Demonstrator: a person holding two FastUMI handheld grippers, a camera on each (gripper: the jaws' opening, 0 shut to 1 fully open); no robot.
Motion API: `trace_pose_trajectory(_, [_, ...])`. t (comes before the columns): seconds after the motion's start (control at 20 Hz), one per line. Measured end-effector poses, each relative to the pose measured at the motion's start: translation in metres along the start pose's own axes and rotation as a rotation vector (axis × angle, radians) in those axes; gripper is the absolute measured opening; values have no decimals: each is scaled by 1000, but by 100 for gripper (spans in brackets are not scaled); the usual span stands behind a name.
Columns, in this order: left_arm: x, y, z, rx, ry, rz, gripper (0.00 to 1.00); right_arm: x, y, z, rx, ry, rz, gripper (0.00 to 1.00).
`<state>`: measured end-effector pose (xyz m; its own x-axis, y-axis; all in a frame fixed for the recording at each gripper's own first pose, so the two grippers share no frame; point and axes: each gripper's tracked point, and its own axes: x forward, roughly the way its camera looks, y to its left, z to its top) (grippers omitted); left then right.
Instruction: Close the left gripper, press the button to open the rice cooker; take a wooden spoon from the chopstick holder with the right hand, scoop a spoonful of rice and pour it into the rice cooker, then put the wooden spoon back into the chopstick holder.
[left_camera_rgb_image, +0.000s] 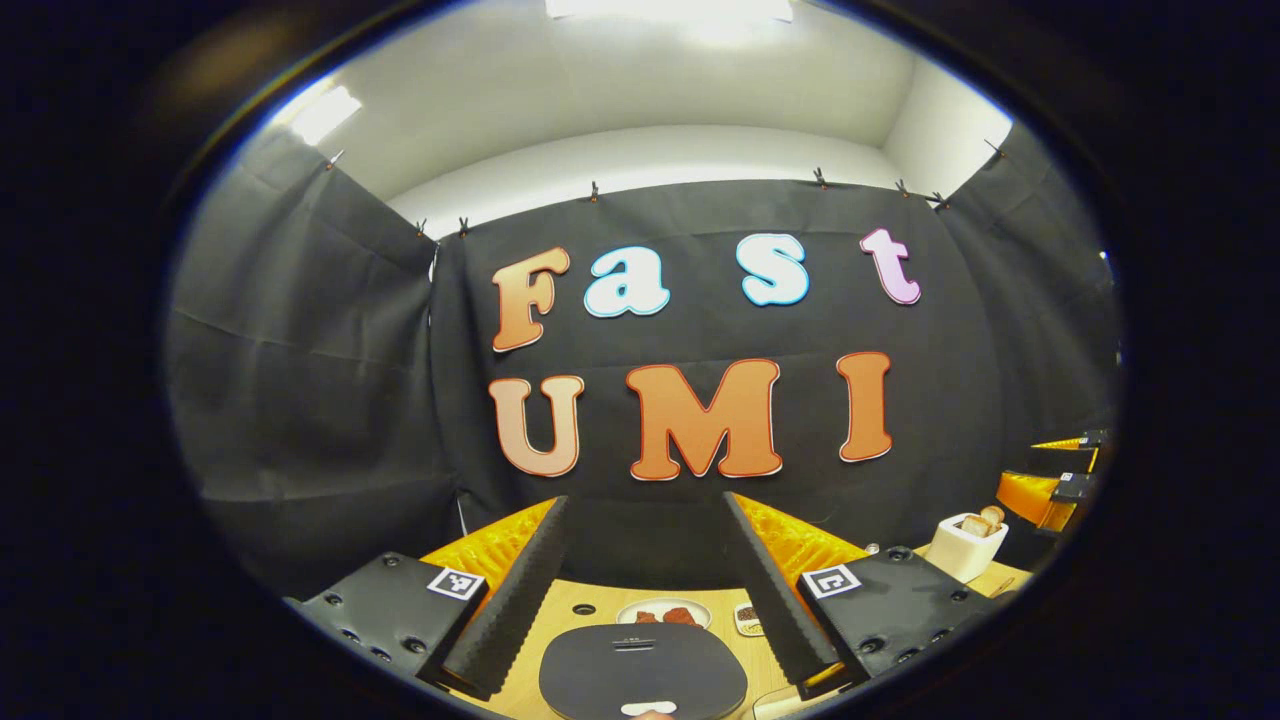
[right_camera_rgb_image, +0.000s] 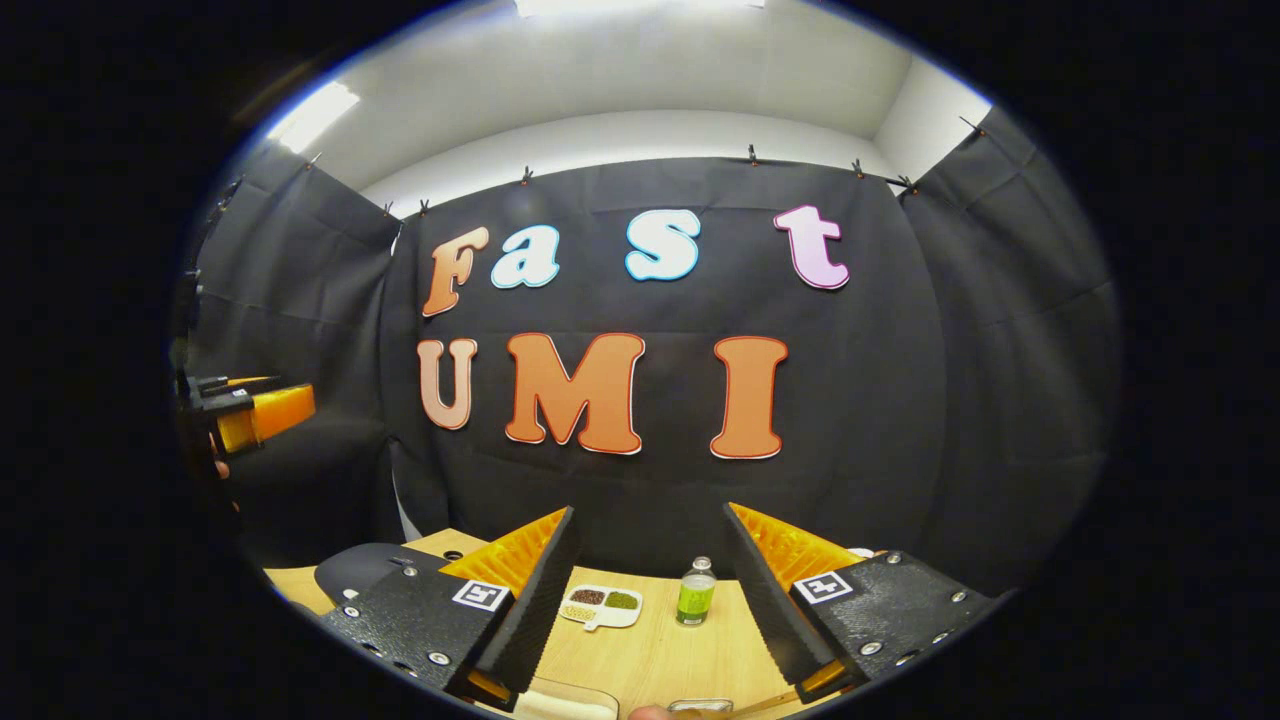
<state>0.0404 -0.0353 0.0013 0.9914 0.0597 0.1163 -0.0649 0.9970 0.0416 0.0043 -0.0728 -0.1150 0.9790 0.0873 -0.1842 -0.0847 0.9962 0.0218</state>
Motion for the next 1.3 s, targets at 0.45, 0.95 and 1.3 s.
trace_pose_trajectory(0.45, [0,-30,-28,-31,67,-53,100,0,6,-11,-2,24,27,88])
trace_pose_trajectory(0.95, [16,-40,-26,-25,69,-73,99,8,8,-10,-14,28,30,88])
trace_pose_trajectory(1.3, [30,-44,-17,12,48,-101,99,13,11,-8,-34,43,36,88])
